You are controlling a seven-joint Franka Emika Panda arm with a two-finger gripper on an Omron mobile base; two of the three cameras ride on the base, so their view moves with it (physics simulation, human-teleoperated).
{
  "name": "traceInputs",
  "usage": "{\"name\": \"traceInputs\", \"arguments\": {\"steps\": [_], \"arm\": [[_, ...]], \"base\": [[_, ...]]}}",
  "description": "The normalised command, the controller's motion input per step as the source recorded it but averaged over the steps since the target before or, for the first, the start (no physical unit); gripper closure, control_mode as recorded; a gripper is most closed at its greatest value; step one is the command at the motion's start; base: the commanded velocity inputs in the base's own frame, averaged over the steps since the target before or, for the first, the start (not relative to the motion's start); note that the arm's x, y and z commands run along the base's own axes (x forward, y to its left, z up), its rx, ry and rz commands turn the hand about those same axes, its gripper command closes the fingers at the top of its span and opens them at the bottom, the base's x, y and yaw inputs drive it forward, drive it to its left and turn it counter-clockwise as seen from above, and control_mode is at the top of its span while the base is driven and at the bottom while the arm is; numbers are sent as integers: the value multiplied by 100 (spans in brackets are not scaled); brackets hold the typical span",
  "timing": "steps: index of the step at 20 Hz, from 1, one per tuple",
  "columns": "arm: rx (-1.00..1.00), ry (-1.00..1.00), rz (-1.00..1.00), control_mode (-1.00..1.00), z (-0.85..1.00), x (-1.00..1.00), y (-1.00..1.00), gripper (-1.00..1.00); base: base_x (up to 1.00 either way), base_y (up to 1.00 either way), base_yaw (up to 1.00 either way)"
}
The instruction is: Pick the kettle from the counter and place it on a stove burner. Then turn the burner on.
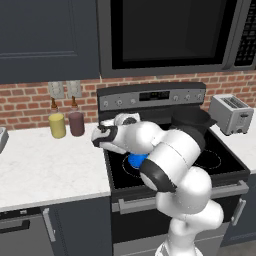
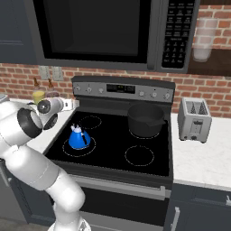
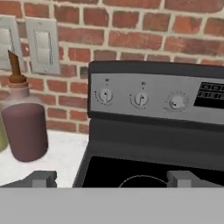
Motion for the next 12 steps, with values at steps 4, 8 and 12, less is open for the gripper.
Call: {"name": "traceInputs", "arguments": {"steps": [4, 8, 12], "arm": [[3, 27, 0, -100, 33, 57, 0, -100], [0, 3, 0, -100, 0, 20, 0, -100], [0, -1, 0, -100, -1, 4, 0, -100]], "base": [[0, 0, 0], [0, 0, 0], [0, 0, 0]]}}
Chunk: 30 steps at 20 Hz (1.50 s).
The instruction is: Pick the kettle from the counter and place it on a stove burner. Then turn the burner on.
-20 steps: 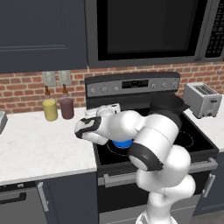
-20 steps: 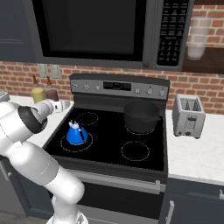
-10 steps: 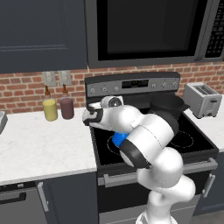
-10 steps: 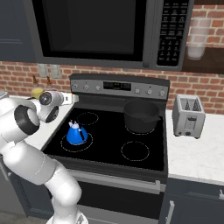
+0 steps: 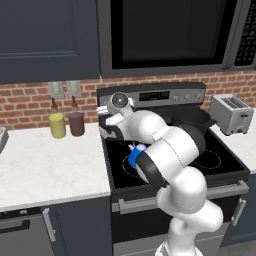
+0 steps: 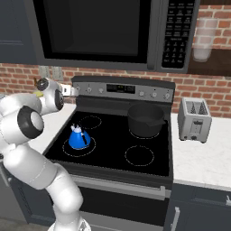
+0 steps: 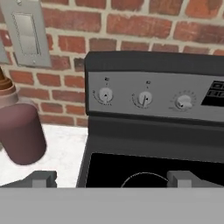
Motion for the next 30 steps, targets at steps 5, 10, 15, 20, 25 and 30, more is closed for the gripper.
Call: {"name": "traceInputs", "arguments": {"steps": [5, 10, 15, 20, 25, 30], "arm": [[0, 0, 0, -100, -3, 26, 0, -100], [0, 0, 0, -100, 0, 6, 0, -100], [0, 0, 0, -100, 0, 10, 0, -100], [0, 1, 0, -100, 0, 31, 0, -100], [0, 6, 0, -100, 0, 22, 0, -100], [0, 6, 0, -100, 0, 23, 0, -100]], "base": [[0, 0, 0], [0, 0, 0], [0, 0, 0], [0, 0, 0], [0, 0, 0], [0, 0, 0]]}}
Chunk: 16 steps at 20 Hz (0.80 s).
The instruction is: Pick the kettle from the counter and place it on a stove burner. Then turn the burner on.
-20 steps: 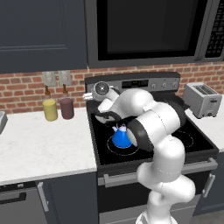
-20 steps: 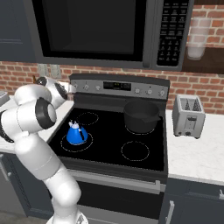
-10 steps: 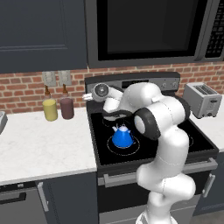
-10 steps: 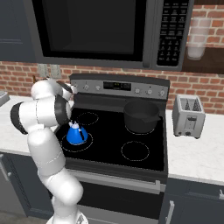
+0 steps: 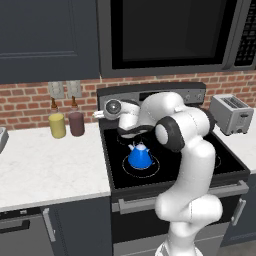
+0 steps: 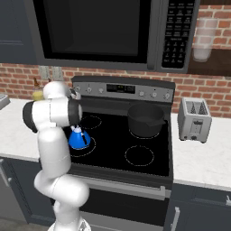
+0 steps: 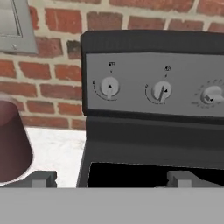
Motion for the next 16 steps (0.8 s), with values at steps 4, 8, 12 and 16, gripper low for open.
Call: {"name": "traceInputs", "arguments": {"steps": [4, 8, 12, 16], "arm": [[0, 3, 0, -100, 0, 23, 0, -100], [0, 0, 0, -100, 0, 13, 0, -100], [0, 2, 0, -100, 0, 22, 0, -100], [0, 4, -1, -100, 1, 45, 0, -100]], "base": [[0, 0, 0], [0, 0, 0], [0, 0, 0], [0, 0, 0]]}}
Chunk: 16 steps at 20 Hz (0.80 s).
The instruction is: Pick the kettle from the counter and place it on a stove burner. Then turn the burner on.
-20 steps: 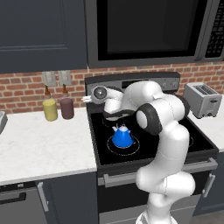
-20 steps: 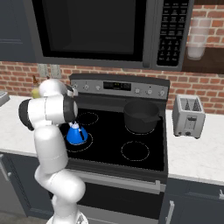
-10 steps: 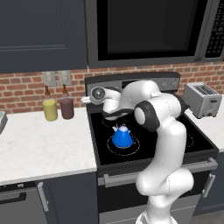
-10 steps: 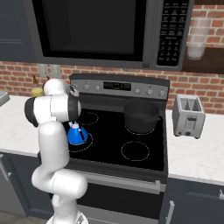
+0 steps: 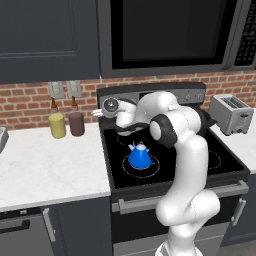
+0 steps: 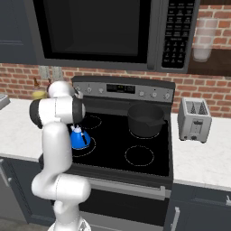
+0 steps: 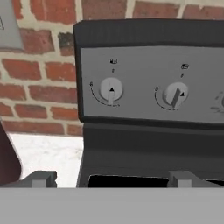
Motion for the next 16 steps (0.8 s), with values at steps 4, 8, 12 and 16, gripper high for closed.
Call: {"name": "traceInputs", "arguments": {"steps": [4, 8, 12, 16], "arm": [[0, 2, -1, -100, 5, 43, 0, -100], [0, 0, 0, -100, 16, 29, 0, -100], [1, 0, 0, -100, 25, 30, 0, -100], [0, 0, 0, -100, 13, 24, 0, -100]], "base": [[0, 0, 0], [0, 0, 0], [0, 0, 0], [0, 0, 0]]}}
